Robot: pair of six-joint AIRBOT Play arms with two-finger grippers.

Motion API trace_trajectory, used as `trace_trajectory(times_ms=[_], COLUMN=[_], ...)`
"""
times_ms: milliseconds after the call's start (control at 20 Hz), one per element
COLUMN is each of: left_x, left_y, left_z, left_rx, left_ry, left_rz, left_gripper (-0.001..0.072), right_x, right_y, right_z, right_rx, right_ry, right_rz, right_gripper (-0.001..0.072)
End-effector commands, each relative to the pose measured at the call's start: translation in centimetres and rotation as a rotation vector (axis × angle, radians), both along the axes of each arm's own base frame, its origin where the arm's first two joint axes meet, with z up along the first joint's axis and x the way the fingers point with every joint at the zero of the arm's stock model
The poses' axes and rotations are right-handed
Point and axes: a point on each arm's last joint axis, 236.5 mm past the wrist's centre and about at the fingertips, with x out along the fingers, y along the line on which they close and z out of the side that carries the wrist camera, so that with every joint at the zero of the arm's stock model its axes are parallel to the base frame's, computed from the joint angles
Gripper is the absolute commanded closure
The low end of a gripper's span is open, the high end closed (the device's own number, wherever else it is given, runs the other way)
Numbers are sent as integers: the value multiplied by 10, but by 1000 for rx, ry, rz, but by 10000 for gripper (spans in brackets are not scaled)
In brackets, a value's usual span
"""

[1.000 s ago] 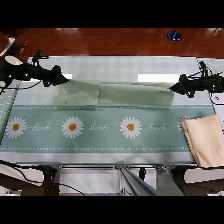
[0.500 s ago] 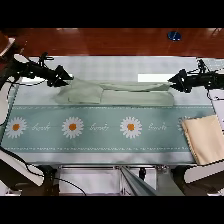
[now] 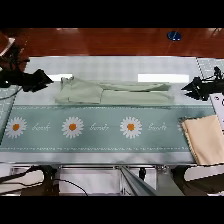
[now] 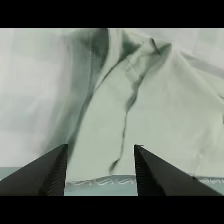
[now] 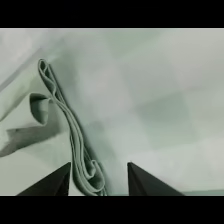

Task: Fold the shirts.

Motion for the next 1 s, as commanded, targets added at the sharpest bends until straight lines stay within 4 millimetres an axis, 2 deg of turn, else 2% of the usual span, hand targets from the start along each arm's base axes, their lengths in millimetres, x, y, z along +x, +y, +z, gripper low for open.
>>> trace_trajectory(times_ms=[0,150,250,400,450,500,550,600,650,750,850,950], left_x=[-28,-46,-46,-45,-45,-46,-47,-48,-47,-47,-46,-44], left_y=[-24,-62,-77,-95,-100,-104,-109,-113,-118,-137,-169,-208], left_z=[5,-5,-5,-1,-1,0,2,3,6,14,21,17], left_rx=[53,34,32,0,-12,-20,-29,-34,-40,-38,-33,-47], left_ry=[-178,-138,-149,-162,-160,-159,-156,-157,-163,-194,-236,-230], left_rz=[69,-27,-61,-74,-79,-86,-97,-107,-118,-168,-241,-310], left_gripper=[200,200,200,201,202,239,472,683,690,690,691,691], right_x=[12,18,13,10,10,9,10,10,8,-8,-29,-55], right_y=[16,46,69,105,112,116,117,111,103,85,78,80], right_z=[-17,-30,-38,-40,-38,-32,-23,-8,7,42,75,105], right_rx=[46,107,139,154,159,164,159,142,118,28,-52,-130], right_ry=[-22,-12,16,34,36,32,10,-20,-45,-75,-115,-169], right_rz=[-36,3,60,149,166,186,206,213,217,259,282,295], right_gripper=[297,297,297,308,410,607,680,680,680,680,680,680])
